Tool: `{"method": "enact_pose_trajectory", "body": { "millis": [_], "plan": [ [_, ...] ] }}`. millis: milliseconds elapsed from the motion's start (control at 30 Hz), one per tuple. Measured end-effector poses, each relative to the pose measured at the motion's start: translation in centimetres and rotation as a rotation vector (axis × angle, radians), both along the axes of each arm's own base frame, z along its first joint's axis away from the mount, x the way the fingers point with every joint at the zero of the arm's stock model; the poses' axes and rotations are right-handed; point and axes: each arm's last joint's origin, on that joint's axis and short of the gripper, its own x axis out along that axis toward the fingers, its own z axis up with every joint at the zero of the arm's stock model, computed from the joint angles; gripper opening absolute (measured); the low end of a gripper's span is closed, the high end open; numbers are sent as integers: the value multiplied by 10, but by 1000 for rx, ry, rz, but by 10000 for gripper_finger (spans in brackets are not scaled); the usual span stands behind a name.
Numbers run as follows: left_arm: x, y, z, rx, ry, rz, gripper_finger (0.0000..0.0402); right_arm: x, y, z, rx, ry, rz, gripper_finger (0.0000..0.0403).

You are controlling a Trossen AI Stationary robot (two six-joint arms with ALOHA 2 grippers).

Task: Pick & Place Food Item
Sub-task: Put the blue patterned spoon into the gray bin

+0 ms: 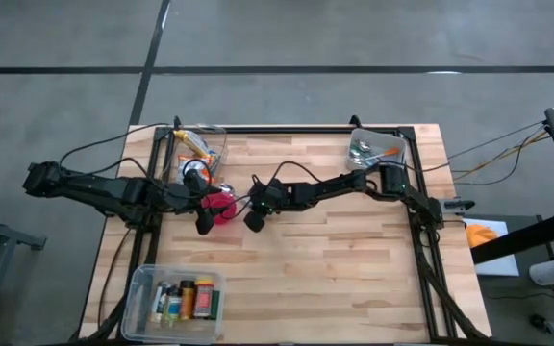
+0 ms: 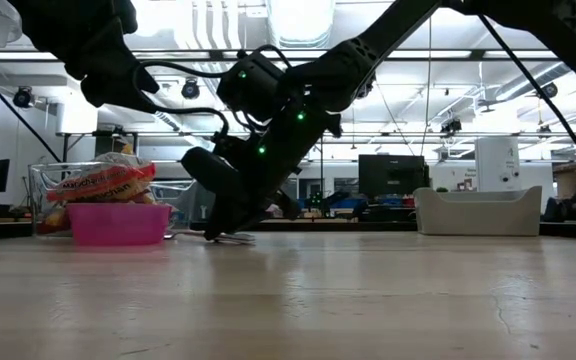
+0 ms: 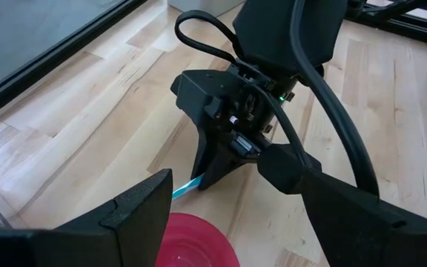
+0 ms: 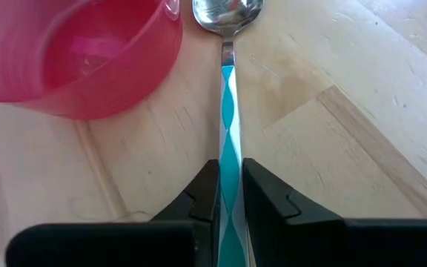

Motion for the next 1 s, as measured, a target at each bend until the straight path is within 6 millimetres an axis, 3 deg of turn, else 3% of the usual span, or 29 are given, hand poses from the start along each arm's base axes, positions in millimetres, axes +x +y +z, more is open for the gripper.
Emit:
{"method": "enact_pose_trajectory", "body": {
  "millis": [300, 500, 800, 1000],
  "plan": [
    [0, 0, 0, 0, -1, 0, 298, -4, 1, 9, -10, 19, -7, 32],
    [0, 0, 0, 0, -1, 0, 298, -10, 0, 25, -33, 39, -27, 31],
    [0, 0, 0, 0, -1, -1, 298, -28, -1, 75, -73, 51, -62, 31],
    [0, 0, 0, 0, -1, -1, 298, -56, -2, 123, -91, 75, -68, 31]
  ]
}}
